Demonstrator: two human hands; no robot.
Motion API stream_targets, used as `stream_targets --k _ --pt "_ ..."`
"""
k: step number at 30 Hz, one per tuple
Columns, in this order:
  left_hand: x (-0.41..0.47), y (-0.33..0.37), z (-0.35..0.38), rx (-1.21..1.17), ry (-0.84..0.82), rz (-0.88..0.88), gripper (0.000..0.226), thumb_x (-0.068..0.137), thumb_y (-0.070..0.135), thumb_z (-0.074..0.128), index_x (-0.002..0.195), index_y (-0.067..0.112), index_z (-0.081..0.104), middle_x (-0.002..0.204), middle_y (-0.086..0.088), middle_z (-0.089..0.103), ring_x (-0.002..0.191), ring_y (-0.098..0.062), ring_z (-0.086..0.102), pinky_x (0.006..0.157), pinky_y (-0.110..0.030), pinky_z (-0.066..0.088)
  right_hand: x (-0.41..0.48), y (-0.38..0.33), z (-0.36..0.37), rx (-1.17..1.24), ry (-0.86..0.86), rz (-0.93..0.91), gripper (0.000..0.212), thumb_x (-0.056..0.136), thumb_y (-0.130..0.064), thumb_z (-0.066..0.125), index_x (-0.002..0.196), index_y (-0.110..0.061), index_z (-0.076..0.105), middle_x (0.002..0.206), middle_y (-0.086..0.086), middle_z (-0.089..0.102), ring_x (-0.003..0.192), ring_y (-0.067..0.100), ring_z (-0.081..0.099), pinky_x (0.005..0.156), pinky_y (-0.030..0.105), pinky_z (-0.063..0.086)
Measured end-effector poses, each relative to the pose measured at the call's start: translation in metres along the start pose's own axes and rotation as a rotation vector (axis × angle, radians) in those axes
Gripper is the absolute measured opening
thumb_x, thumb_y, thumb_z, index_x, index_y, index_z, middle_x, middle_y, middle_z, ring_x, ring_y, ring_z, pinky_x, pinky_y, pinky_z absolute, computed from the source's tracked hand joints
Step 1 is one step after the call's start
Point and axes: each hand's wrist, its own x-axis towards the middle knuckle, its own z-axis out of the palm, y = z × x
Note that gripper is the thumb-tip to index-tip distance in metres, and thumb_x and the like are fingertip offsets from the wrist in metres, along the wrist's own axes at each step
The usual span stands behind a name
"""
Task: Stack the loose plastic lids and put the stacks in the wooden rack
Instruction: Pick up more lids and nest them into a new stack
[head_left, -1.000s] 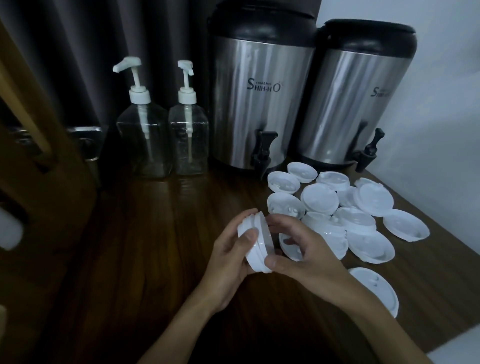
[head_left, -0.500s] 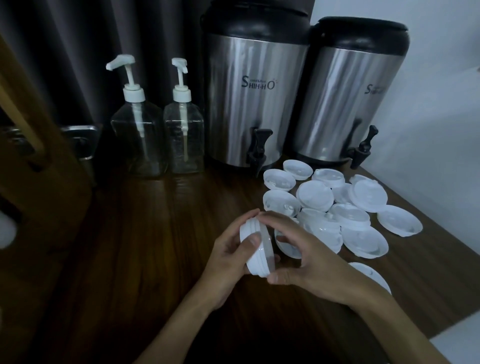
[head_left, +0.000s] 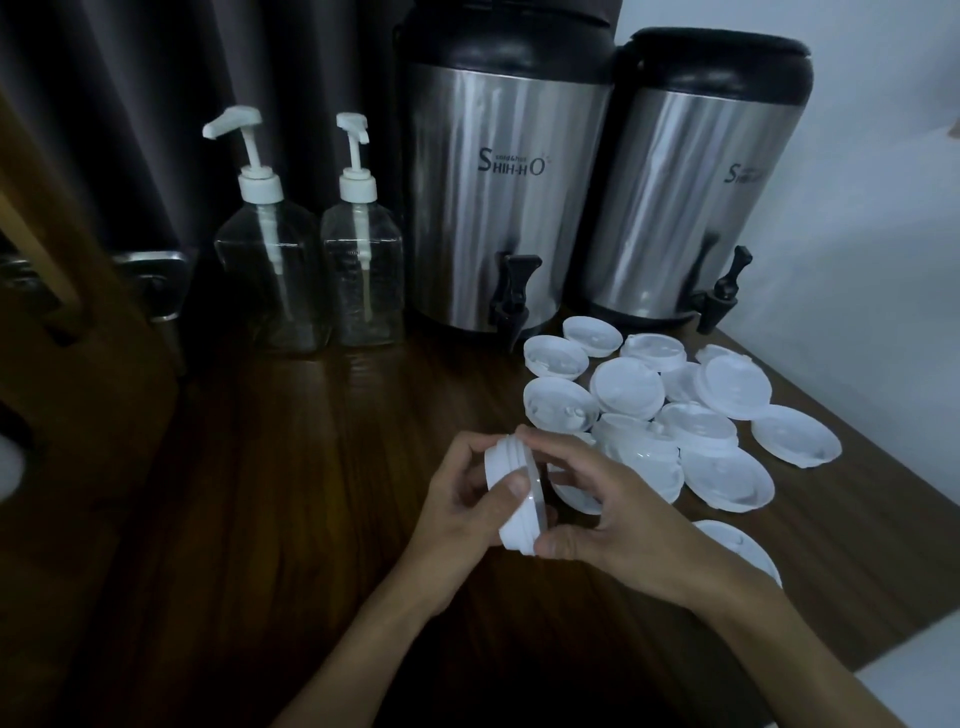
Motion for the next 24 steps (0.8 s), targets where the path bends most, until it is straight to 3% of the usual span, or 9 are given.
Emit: stream_targets --k 3,5,7,10,12,16,18,20,24 --pt "0.000 -0.001 0.001 0.012 0.013 0.016 0.053 0.076 0.048 0.074 0.116 0.017 0.056 0.109 -0.003 0.068 0.101 -0.027 0.069 0.066 -0.037 0.059 -0.001 -0.001 0.002 -0.001 -0.037 -0.010 0.081 0.076 -0.060 0.075 0.145 -0.047 0.037 0.160 -0.025 0.029 0.145 0.003 0.035 0.121 0.042 0.033" --pt "-0.001 -0.001 0.002 0.011 0.007 0.016 0.053 0.075 0.046 0.075 0.115 0.017 0.056 0.112 -0.009 0.067 0.105 -0.035 0.068 0.071 -0.048 0.062 -0.002 -0.002 0.002 0.004 -0.044 -0.013 0.082 0.077 -0.057 0.076 0.147 -0.042 0.036 0.161 -0.023 0.028 0.147 0.004 0.033 0.122 0.044 0.031" --pt "-0.002 0.000 0.003 0.034 -0.004 0.021 0.052 0.074 0.044 0.076 0.116 0.019 0.056 0.113 -0.007 0.067 0.107 -0.039 0.067 0.079 -0.061 0.060 -0.004 0.000 0.001 -0.009 -0.034 -0.015 0.080 0.079 -0.049 0.079 0.145 -0.049 0.035 0.160 -0.025 0.029 0.146 -0.002 0.031 0.122 0.035 0.030" --pt "-0.002 0.002 0.006 0.071 -0.029 0.039 0.051 0.077 0.034 0.078 0.122 0.025 0.055 0.105 0.010 0.069 0.098 -0.028 0.072 0.076 -0.045 0.064 -0.012 0.002 -0.001 -0.059 -0.003 0.008 0.084 0.078 -0.042 0.084 0.138 -0.066 0.031 0.153 -0.038 0.030 0.141 -0.016 0.026 0.111 0.007 0.030" --pt "-0.003 0.002 0.008 0.115 -0.041 0.068 0.050 0.078 0.031 0.077 0.124 0.032 0.056 0.106 0.019 0.069 0.099 -0.017 0.072 0.077 -0.033 0.062 -0.024 0.006 -0.006 -0.091 0.071 0.043 0.084 0.074 -0.048 0.085 0.136 -0.068 0.031 0.146 -0.045 0.033 0.136 -0.020 0.028 0.101 0.000 0.031" --pt "-0.004 -0.001 0.011 0.131 -0.064 0.055 0.044 0.083 0.027 0.076 0.121 0.042 0.059 0.108 0.023 0.068 0.102 -0.028 0.072 0.084 -0.042 0.063 -0.067 0.023 -0.022 -0.219 0.345 0.175 0.070 0.063 -0.067 0.074 0.125 -0.065 0.042 0.126 -0.043 0.047 0.124 -0.014 0.042 0.095 0.014 0.039" --pt "-0.003 -0.002 0.011 0.125 -0.072 0.054 0.042 0.091 0.017 0.074 0.124 0.036 0.056 0.104 0.028 0.068 0.093 -0.024 0.075 0.075 -0.032 0.063 -0.090 0.037 -0.027 -0.363 0.441 0.248 0.064 0.063 -0.065 0.076 0.119 -0.059 0.046 0.124 -0.039 0.044 0.123 -0.003 0.041 0.101 0.029 0.037" --pt "-0.003 -0.002 0.012 0.106 -0.070 0.048 0.043 0.085 0.023 0.072 0.124 0.035 0.056 0.104 0.028 0.067 0.090 -0.021 0.076 0.069 -0.026 0.061 -0.106 0.048 -0.027 -0.519 0.464 0.363 0.072 0.065 -0.057 0.082 0.126 -0.054 0.044 0.125 -0.031 0.038 0.125 0.008 0.033 0.101 0.037 0.030" --pt "-0.004 -0.003 0.017 0.058 -0.088 0.023 0.047 0.077 0.032 0.072 0.123 0.034 0.059 0.110 0.010 0.068 0.090 -0.032 0.076 0.070 -0.039 0.064 -0.115 0.058 -0.022 -0.550 0.415 0.444 0.087 0.069 -0.050 0.084 0.145 -0.035 0.043 0.128 -0.025 0.030 0.130 0.018 0.032 0.103 0.039 0.035"
